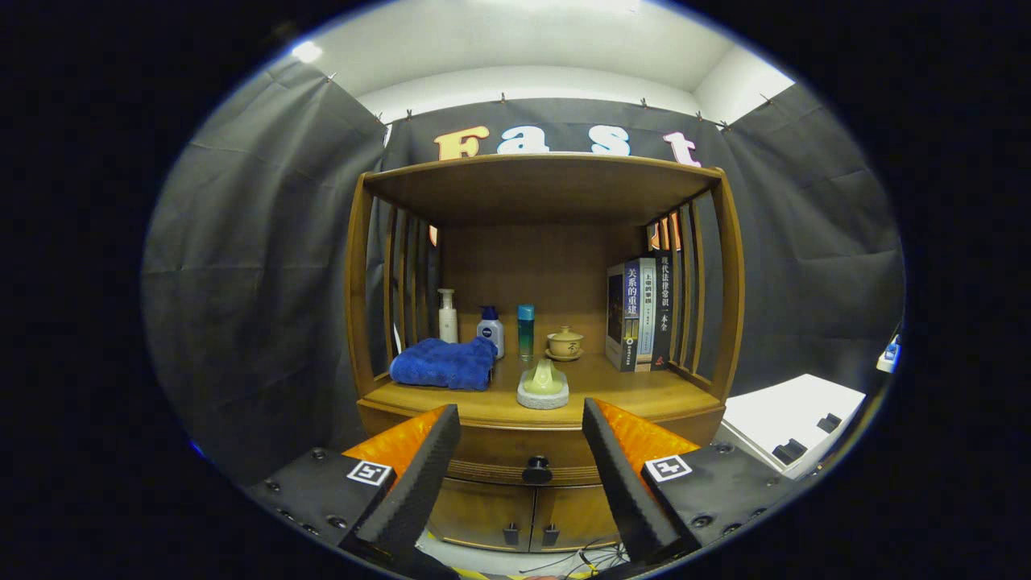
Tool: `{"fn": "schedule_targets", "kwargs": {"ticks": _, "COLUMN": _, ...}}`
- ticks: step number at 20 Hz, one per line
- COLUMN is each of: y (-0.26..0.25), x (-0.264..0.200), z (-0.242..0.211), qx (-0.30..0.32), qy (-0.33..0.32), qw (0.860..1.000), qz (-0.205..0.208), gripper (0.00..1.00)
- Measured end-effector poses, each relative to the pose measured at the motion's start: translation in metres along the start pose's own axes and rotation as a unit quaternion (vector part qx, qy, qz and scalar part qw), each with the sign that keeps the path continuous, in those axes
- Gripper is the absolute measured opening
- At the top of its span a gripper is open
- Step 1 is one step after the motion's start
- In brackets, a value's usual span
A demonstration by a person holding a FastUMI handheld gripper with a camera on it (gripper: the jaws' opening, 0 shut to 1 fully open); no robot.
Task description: Pull open the drawer, take out the items inside it, and place them on the countertop above the cabinet.
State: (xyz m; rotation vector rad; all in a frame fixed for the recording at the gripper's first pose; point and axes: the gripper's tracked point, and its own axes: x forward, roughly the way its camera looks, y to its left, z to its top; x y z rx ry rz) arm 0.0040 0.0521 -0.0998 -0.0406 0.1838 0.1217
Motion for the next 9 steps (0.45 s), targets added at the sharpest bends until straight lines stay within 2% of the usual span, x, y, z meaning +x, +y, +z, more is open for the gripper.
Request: {"fn": "schedule_targets", "kwargs": {"ticks": 9, "y": 0.0044, "x": 0.0015, "z": -0.0012, "qx": -0.002, "qy": 0.003, "qw": 1.000, "qz": 0.005, "gripper": 0.99}}
